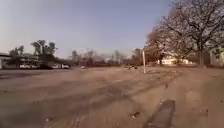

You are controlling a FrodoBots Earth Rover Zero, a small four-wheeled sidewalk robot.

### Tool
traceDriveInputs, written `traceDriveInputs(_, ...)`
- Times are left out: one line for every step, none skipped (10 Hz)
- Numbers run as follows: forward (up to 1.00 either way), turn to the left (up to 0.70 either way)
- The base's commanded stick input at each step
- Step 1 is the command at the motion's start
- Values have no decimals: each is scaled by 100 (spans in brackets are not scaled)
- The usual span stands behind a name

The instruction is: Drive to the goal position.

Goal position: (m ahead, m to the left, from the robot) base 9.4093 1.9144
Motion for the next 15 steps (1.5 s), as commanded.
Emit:
traceDriveInputs(70,0)
traceDriveInputs(70,0)
traceDriveInputs(70,0)
traceDriveInputs(70,0)
traceDriveInputs(70,0)
traceDriveInputs(70,0)
traceDriveInputs(70,0)
traceDriveInputs(70,0)
traceDriveInputs(70,0)
traceDriveInputs(70,0)
traceDriveInputs(70,0)
traceDriveInputs(70,0)
traceDriveInputs(70,0)
traceDriveInputs(70,0)
traceDriveInputs(70,0)
